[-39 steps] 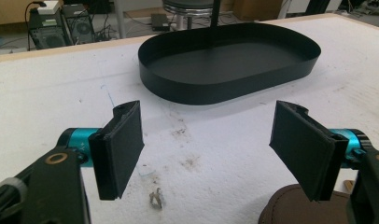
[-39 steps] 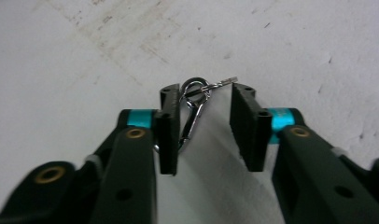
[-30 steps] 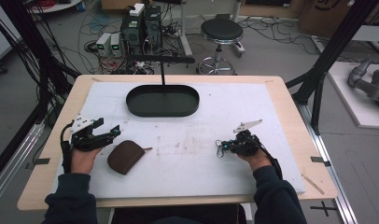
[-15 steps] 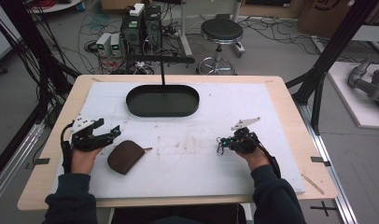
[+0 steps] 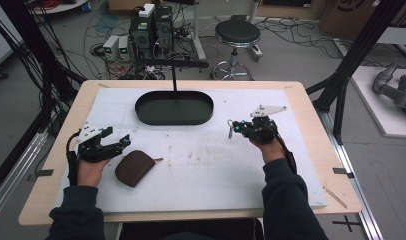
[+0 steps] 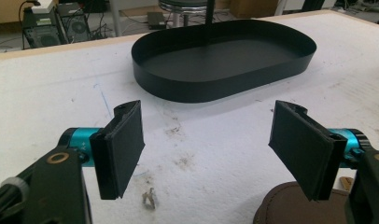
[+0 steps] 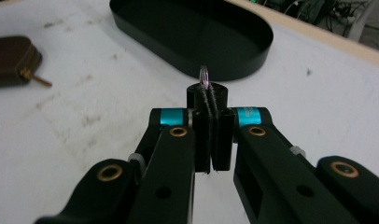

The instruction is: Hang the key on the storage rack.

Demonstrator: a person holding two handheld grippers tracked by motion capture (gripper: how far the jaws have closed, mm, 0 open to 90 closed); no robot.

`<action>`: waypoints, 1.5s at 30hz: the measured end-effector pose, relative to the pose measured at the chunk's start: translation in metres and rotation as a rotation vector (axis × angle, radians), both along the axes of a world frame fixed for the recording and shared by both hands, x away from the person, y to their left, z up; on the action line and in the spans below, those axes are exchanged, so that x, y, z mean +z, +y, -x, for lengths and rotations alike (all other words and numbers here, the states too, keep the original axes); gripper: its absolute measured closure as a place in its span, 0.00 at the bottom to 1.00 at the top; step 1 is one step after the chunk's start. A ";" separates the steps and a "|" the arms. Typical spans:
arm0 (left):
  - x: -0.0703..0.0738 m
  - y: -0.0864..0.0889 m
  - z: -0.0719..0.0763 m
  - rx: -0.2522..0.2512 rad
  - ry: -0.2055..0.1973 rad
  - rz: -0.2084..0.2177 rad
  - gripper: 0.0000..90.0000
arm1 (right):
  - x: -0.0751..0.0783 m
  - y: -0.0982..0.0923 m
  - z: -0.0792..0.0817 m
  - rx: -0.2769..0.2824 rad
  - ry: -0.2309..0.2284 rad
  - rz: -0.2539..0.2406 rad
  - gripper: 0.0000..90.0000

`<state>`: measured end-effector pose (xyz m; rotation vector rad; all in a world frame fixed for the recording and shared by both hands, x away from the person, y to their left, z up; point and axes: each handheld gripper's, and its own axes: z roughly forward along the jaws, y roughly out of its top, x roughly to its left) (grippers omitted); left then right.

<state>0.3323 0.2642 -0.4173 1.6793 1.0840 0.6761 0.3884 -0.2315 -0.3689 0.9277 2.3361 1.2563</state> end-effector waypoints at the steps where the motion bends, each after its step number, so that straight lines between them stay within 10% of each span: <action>1: 0.000 0.000 0.000 0.000 0.000 0.000 0.29 | 0.005 0.005 -0.004 0.001 -0.012 0.001 1.00; 12: 0.000 -0.002 0.001 -0.018 -0.008 0.005 0.29 | 0.042 0.042 -0.068 0.026 -0.067 -0.109 1.00; 25: 0.000 0.000 0.001 -0.020 -0.013 0.014 0.29 | 0.062 0.091 -0.123 0.015 -0.138 -0.056 1.00; 45: -0.001 0.003 0.001 -0.012 -0.010 0.027 0.29 | 0.052 0.099 -0.150 -0.115 -0.167 -0.049 0.98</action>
